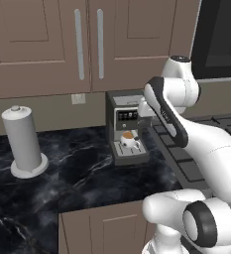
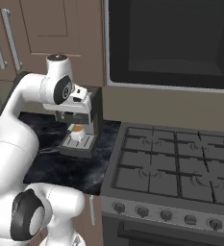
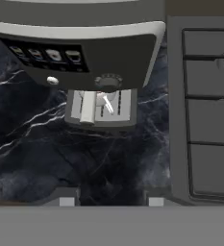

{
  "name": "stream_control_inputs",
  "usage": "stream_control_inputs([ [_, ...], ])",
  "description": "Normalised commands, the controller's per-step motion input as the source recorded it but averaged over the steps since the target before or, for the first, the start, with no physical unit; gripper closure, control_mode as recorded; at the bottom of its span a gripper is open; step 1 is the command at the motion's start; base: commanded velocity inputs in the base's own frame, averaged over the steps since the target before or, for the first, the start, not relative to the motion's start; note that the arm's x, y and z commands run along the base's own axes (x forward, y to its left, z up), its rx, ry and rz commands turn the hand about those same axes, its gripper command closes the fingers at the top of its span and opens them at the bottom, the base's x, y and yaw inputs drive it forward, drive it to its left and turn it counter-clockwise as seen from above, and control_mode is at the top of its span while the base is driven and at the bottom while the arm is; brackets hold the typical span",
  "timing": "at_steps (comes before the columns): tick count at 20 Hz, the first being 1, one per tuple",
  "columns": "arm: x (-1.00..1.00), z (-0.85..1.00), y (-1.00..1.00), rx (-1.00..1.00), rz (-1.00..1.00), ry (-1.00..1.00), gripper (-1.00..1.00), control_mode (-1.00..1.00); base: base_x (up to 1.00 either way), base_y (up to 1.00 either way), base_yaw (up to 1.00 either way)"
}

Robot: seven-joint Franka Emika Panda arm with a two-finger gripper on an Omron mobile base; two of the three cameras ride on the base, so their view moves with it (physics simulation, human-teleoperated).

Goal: Pick up the brewed coffee from the coffee machine and place it next to the breakfast plate on the dining counter.

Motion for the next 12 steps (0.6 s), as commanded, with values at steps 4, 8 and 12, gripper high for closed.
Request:
stream_control_inputs([
  [4,-0.11,-0.06,0.0,0.0,0.04,-0.15,-1.0,-1.0,0.0,0.0,0.0],
  [8,-0.41,-0.19,-0.09,0.0,0.2,-0.12,-1.0,-1.0,0.0,0.0,0.0],
  [12,-0.47,-0.3,-0.09,0.0,0.23,-0.17,-1.0,-1.0,0.0,0.0,0.0],
])
